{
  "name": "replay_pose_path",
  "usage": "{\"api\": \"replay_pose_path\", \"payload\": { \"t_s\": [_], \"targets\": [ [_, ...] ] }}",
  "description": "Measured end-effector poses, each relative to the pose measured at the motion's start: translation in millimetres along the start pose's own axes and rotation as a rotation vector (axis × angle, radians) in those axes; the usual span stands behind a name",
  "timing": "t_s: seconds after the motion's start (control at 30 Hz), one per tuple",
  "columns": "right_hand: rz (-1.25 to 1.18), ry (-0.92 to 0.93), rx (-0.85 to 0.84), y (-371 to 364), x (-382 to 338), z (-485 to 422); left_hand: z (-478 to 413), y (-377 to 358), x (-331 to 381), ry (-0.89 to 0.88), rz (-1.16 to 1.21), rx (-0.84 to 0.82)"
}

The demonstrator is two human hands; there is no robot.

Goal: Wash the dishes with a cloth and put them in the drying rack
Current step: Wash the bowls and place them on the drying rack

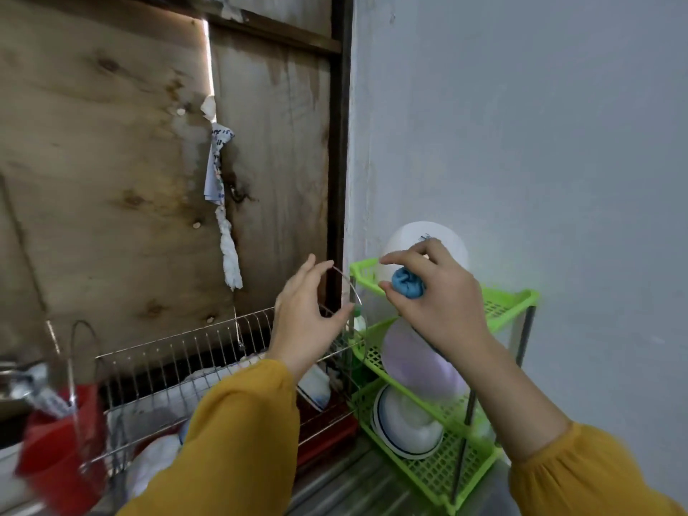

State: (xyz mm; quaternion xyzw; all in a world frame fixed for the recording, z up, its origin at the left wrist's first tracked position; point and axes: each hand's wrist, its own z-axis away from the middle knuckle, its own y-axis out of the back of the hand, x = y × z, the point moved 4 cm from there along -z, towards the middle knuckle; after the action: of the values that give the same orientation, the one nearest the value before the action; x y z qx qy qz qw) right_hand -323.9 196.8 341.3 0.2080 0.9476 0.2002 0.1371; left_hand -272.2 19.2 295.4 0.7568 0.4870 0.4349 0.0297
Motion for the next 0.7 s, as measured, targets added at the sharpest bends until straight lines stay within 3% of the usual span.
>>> {"api": "replay_pose_path", "payload": {
  "t_s": [0.33,0.7],
  "targets": [
    [-0.424,0.177,-0.195,-92,-198,58,151,174,-69,0.041,-0.394,0.179],
    [-0.857,0.312,-0.540,-174,-445,147,336,380,-156,0.393,-0.841,0.166]
  ]
}}
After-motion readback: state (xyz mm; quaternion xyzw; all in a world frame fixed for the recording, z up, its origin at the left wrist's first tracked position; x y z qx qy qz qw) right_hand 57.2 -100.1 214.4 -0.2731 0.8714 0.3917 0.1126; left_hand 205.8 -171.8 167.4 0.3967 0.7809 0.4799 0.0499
